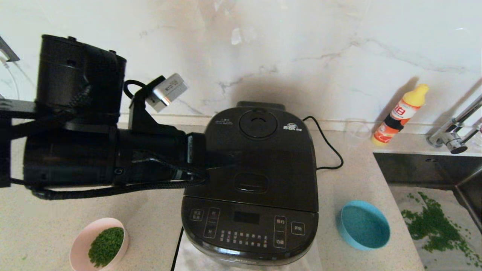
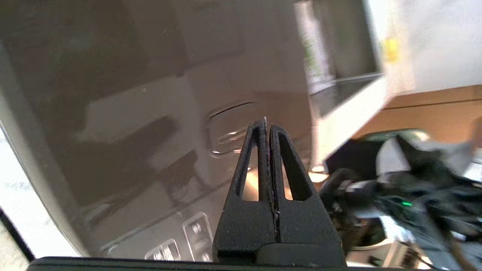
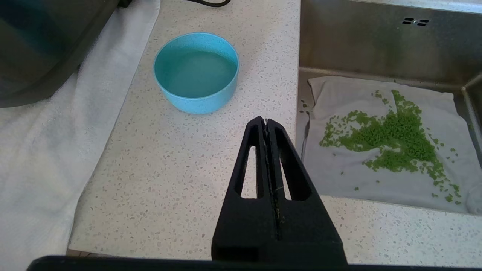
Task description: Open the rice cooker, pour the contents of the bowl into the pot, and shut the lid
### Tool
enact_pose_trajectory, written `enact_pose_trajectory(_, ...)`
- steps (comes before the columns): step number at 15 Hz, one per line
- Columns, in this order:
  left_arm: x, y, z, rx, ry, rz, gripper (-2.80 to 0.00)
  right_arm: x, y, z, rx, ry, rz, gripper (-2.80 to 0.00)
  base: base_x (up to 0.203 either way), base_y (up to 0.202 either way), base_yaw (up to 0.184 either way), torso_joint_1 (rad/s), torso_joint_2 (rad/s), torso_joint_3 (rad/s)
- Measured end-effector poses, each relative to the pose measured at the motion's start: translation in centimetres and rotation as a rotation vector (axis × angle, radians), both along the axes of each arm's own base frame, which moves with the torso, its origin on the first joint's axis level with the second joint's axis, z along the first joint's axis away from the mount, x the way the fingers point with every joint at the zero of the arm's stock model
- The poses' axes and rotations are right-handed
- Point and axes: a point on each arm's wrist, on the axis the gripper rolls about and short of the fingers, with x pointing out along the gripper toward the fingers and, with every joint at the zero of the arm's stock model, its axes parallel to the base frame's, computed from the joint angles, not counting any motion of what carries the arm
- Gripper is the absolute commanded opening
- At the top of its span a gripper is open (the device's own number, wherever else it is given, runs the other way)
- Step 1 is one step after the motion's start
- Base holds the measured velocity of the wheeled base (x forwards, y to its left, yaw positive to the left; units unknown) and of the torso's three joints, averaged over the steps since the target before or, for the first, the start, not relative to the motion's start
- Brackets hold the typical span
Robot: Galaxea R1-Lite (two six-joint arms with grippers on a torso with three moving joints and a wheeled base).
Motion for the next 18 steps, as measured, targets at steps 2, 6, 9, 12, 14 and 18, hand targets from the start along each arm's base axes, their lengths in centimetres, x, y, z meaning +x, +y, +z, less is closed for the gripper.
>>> enact_pose_trajectory(2,0.0,-1.0,-1.0,0.035,0.019,0.001,-2.80,0.0,0.0,0.0,0.000,0.000,0.000,-2.80,0.000,0.000,0.000,0.000,0.00,0.000)
enact_pose_trajectory(6,0.0,-2.4,-2.4,0.082,0.043,-0.002,-2.80,0.0,0.0,0.0,0.000,0.000,0.000,-2.80,0.000,0.000,0.000,0.000,0.00,0.000)
enact_pose_trajectory(9,0.6,-3.1,-3.5,0.087,0.033,0.019,-2.80,0.0,0.0,0.0,0.000,0.000,0.000,-2.80,0.000,0.000,0.000,0.000,0.00,0.000)
enact_pose_trajectory(12,1.3,-3.6,-4.4,0.064,0.005,0.062,-2.80,0.0,0.0,0.0,0.000,0.000,0.000,-2.80,0.000,0.000,0.000,0.000,0.00,0.000)
enact_pose_trajectory(14,1.4,-3.7,-4.7,0.069,0.014,0.066,-2.80,0.0,0.0,0.0,0.000,0.000,0.000,-2.80,0.000,0.000,0.000,0.000,0.00,0.000)
enact_pose_trajectory(18,1.3,-3.6,-5.0,0.066,0.039,0.076,-2.80,0.0,0.0,0.0,0.000,0.001,0.000,-2.80,0.000,0.000,0.000,0.000,0.00,0.000)
